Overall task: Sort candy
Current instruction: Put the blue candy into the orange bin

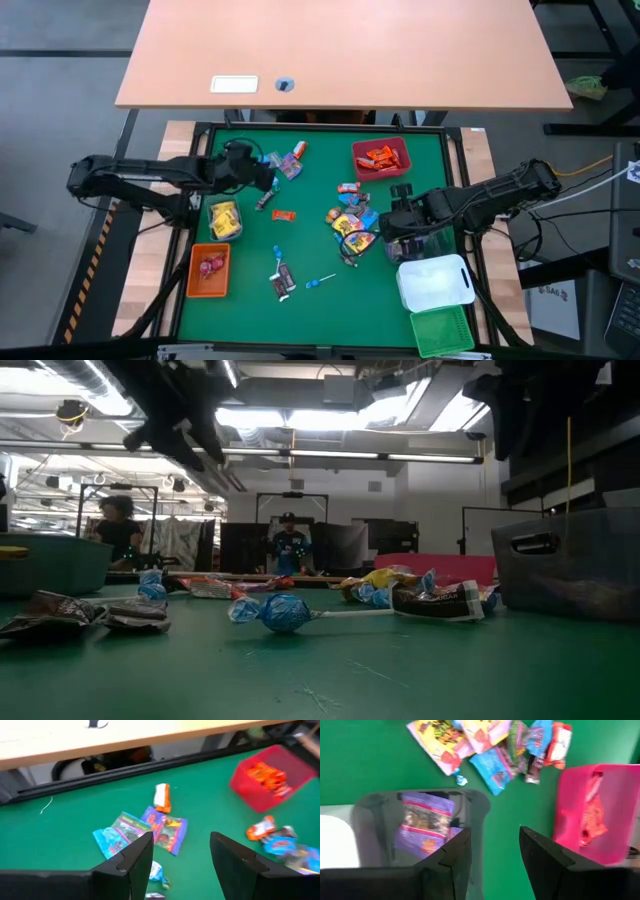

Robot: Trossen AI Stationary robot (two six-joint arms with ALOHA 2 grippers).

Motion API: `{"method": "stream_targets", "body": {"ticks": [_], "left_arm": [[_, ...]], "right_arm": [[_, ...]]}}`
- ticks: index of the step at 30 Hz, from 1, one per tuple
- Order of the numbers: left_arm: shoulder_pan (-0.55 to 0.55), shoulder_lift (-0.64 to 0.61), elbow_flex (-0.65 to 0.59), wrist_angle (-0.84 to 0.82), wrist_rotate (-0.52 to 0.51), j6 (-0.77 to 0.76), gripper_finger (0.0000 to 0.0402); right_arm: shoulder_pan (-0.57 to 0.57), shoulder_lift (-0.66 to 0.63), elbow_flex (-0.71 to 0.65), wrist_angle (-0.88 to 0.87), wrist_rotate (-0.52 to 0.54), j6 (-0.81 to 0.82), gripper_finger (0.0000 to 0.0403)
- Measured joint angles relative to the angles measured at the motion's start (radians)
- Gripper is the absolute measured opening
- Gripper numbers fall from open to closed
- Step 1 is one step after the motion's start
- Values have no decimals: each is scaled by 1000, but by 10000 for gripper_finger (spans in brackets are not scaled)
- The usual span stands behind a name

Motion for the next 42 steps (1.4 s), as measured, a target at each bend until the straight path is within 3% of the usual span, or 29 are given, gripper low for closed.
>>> {"method": "stream_targets", "body": {"ticks": [7,17,42], "left_arm": [[66,140,0,1,87,-16,183],[108,305,0,2,121,-175,183],[110,576,0,96,132,-371,183]], "right_arm": [[0,0,0,-19,22,-53,163],[0,0,0,-19,22,-95,163],[0,0,0,-18,22,-98,163]]}}
